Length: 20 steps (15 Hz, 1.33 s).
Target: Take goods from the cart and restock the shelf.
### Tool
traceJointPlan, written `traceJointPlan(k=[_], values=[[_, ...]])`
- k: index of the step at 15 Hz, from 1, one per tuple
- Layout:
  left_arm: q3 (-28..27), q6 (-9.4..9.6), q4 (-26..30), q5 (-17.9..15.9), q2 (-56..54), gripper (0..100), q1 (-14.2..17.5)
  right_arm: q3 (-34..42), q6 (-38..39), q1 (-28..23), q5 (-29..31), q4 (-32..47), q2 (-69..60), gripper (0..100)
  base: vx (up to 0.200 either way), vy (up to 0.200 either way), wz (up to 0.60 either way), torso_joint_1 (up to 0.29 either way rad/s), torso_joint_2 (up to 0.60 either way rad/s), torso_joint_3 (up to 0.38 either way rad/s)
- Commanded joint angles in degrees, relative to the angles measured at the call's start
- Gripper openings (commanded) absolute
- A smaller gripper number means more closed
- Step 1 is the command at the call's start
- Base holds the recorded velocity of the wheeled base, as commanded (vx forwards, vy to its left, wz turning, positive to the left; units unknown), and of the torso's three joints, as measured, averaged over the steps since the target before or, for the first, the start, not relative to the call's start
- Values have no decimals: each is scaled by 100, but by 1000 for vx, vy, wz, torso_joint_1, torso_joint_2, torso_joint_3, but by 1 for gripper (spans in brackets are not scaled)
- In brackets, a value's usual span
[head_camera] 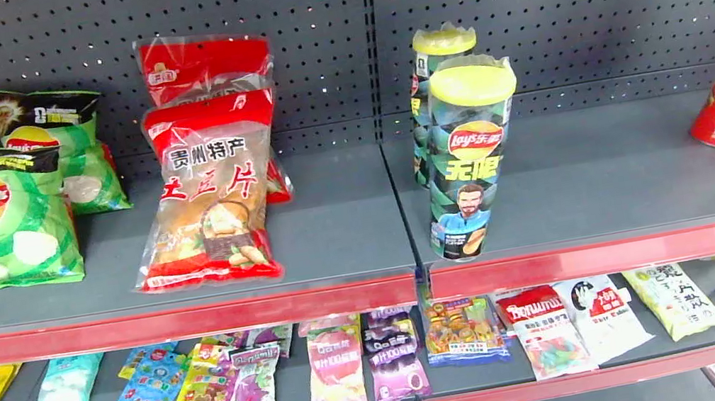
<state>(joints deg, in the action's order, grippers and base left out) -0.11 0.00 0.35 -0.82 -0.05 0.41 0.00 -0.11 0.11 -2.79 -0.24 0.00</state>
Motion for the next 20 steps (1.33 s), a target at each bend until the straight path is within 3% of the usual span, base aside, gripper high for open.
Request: traceJointPlan(k=[1, 20], values=[[2, 0, 0, 3, 5, 100, 2, 0, 2, 7, -2, 7, 9, 100, 0, 0, 0, 0, 0, 0], [2, 0, 0, 3, 5, 100, 2, 0, 2, -2, -2, 7, 9, 100, 0, -200, 0, 5, 2, 2]])
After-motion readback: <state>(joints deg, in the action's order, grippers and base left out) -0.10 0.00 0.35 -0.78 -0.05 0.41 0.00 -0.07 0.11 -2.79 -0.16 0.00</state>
